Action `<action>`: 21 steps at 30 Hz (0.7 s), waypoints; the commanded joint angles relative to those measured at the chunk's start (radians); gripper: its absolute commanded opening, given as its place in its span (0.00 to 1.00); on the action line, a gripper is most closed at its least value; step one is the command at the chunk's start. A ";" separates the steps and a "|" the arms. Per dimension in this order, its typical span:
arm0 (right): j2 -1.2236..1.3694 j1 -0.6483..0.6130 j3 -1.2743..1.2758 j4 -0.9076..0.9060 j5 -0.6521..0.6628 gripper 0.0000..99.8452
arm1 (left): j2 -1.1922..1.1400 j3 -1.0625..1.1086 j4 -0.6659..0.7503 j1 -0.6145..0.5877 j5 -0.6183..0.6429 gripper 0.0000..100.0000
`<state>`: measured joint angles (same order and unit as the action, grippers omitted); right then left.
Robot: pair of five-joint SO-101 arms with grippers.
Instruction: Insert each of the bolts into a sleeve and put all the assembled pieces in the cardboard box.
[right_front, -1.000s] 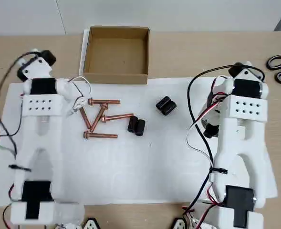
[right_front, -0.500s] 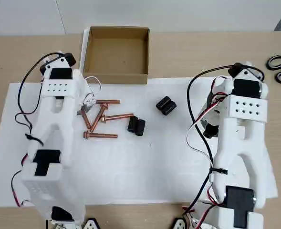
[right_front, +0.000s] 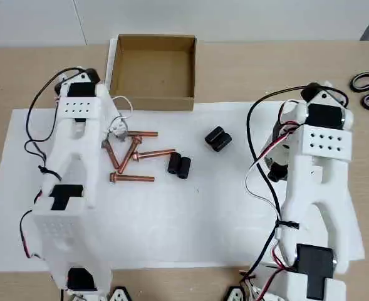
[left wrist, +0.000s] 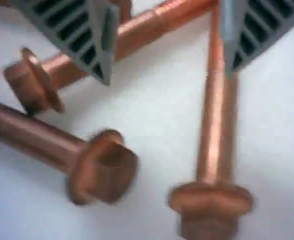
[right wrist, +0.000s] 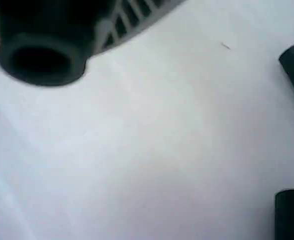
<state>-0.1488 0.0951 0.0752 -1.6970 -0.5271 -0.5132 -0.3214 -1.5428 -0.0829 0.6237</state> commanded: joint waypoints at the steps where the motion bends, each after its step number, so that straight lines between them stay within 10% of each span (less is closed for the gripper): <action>1: -0.039 0.005 -0.003 0.010 0.008 0.00 | -0.003 -0.044 -0.008 -0.051 -0.006 0.14; 21: -0.048 -0.001 0.110 0.082 0.005 0.00 | -0.051 -0.038 0.110 -0.077 -0.063 0.15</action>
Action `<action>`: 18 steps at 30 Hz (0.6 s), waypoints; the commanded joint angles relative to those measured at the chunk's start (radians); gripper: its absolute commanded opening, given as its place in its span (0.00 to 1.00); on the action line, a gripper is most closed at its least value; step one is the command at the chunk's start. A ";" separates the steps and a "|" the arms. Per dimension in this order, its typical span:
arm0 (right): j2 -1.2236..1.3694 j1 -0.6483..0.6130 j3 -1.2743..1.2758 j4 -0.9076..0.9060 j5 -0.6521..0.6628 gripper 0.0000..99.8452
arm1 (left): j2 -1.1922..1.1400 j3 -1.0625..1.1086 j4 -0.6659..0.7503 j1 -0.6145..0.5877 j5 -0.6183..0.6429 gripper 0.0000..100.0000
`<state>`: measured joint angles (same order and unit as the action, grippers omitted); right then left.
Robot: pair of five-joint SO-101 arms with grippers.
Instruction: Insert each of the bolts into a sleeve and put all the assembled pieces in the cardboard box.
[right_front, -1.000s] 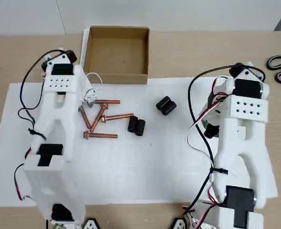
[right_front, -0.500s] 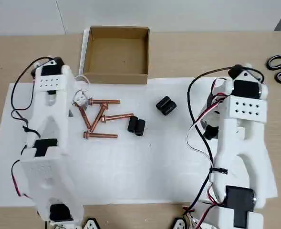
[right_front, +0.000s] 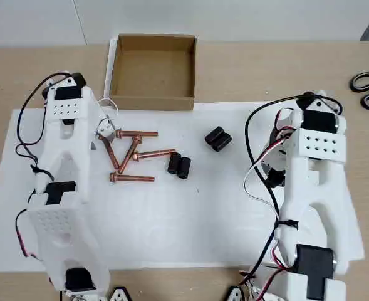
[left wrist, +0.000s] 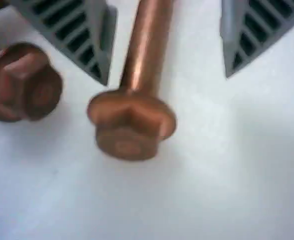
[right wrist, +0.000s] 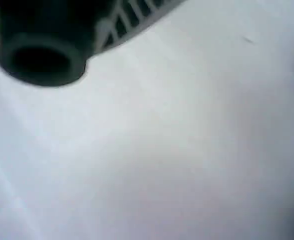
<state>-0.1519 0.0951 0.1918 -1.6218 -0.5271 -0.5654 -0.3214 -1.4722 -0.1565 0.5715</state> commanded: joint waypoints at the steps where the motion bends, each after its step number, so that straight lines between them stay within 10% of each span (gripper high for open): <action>1: -0.045 -0.001 -0.006 0.007 0.005 0.00 | -0.011 -0.041 0.046 -0.003 -0.011 0.15; 18: -0.045 -0.001 -0.006 0.004 0.005 0.00 | -0.117 -0.050 0.032 0.000 -0.011 0.01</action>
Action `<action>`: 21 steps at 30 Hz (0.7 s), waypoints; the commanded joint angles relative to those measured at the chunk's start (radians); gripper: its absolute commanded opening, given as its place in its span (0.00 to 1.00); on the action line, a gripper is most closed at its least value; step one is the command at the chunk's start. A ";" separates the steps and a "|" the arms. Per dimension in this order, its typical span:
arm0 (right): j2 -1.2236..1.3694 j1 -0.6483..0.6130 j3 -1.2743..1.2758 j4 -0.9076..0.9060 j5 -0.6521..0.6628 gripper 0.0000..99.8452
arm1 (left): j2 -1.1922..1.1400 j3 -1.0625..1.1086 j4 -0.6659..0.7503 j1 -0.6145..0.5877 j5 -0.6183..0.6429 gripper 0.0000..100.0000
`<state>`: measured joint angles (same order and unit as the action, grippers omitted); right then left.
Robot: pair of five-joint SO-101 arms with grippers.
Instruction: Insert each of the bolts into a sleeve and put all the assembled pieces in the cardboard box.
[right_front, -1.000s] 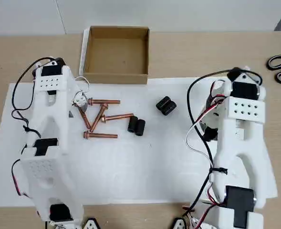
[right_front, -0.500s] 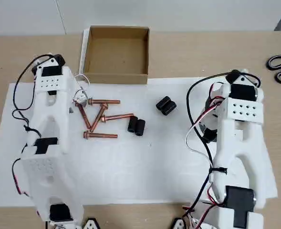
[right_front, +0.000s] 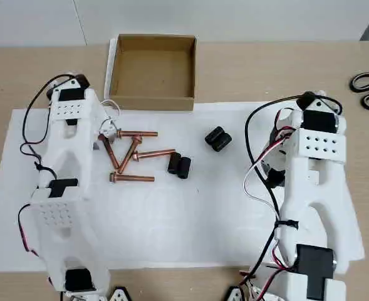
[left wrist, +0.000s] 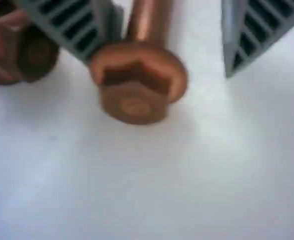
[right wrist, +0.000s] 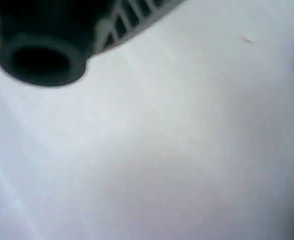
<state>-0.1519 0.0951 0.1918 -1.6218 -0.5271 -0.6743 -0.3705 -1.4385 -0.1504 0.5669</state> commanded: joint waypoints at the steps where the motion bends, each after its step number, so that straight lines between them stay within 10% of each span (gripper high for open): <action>1: -0.045 -0.001 -0.006 0.004 0.005 0.00 | -0.008 -0.001 -0.012 -0.006 -0.006 0.00; 21: -0.047 -0.002 -0.081 -0.005 0.011 0.00 | 0.002 -0.171 -0.318 0.114 -0.002 0.00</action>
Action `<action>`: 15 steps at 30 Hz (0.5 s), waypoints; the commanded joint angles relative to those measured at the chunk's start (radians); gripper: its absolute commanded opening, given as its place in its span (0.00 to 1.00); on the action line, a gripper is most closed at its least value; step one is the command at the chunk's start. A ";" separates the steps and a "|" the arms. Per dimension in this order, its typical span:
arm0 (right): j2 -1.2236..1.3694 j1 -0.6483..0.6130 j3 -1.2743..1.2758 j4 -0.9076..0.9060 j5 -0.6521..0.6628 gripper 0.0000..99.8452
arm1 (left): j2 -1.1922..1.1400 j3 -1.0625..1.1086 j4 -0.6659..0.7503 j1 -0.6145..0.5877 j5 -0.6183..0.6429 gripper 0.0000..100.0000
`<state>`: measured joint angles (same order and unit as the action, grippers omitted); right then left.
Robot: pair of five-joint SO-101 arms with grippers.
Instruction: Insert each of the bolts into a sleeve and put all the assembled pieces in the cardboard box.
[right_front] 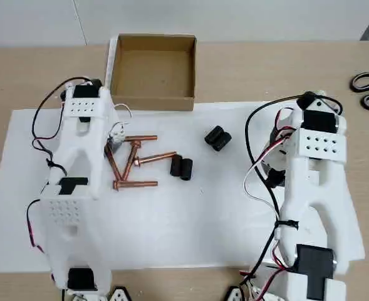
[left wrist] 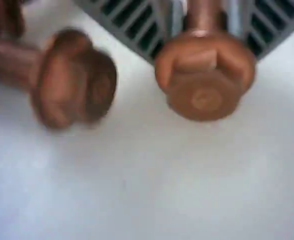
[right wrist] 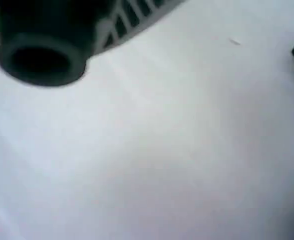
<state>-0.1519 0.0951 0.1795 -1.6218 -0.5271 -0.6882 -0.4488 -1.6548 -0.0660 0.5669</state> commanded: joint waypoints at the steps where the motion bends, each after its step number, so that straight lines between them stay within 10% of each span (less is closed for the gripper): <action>1: -0.047 -0.002 -0.092 -0.018 0.011 0.00 | 0.015 -0.127 -0.098 0.026 -0.002 0.00; 15: -0.048 -0.096 -0.187 -0.061 0.012 0.00 | 0.278 -0.262 -0.097 0.051 0.000 0.00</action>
<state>-0.1519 0.0460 0.0414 -1.6724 -0.5271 -0.5393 -0.6682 -1.7331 -0.0169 0.5669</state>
